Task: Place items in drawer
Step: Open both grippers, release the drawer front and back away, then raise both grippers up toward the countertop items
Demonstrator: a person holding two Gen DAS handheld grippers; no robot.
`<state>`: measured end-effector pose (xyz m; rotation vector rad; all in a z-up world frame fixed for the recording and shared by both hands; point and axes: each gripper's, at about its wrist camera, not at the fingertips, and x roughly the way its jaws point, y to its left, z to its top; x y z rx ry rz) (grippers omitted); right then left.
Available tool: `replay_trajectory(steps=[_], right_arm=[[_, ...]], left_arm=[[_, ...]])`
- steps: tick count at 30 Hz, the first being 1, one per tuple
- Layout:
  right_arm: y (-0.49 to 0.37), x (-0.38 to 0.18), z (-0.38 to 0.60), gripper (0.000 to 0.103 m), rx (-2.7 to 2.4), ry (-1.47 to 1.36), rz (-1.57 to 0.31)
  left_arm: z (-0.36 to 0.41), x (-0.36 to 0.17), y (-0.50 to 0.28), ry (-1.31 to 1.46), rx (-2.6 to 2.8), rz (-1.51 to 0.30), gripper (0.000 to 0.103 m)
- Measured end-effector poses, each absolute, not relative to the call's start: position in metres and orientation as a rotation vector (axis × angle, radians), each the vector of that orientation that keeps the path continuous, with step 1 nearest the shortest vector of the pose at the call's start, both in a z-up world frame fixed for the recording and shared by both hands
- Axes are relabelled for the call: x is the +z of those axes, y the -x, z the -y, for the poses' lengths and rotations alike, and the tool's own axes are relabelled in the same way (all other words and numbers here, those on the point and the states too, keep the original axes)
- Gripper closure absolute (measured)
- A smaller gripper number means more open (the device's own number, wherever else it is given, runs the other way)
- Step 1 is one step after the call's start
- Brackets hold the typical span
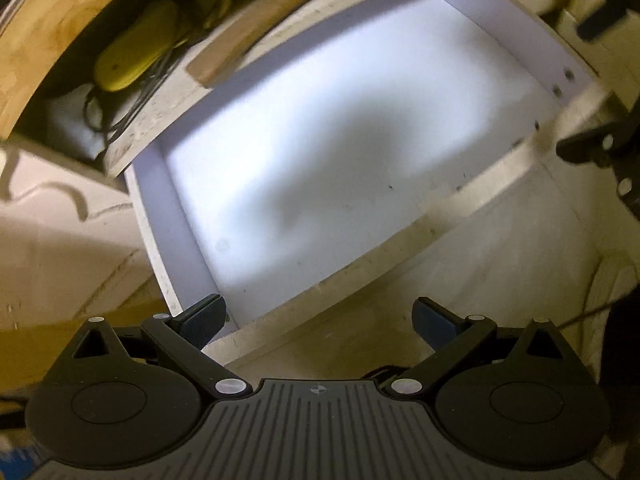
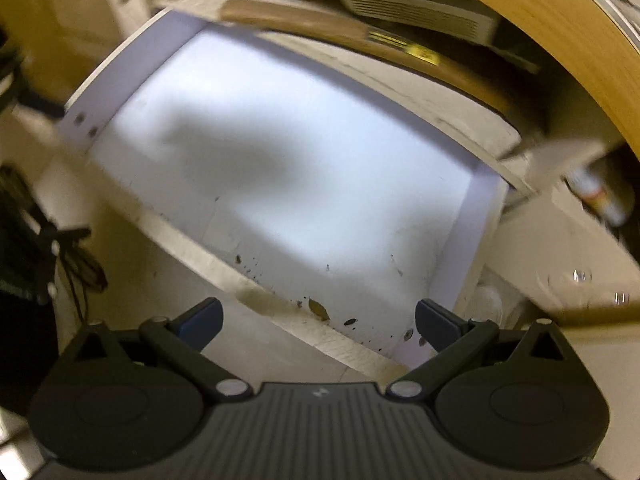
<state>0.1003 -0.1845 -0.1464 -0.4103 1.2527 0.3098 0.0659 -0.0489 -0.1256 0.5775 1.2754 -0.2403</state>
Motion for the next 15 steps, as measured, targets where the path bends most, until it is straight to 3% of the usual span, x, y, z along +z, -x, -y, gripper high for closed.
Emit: replay_trajectory(steps=[15], right_arm=[[-0.088,-0.119,0.203,0.0,0.033,0.145,-1.302]], left_arm=[[0.028,-0.113,-0.072,-0.234,-0.016,-1.297,0.0]])
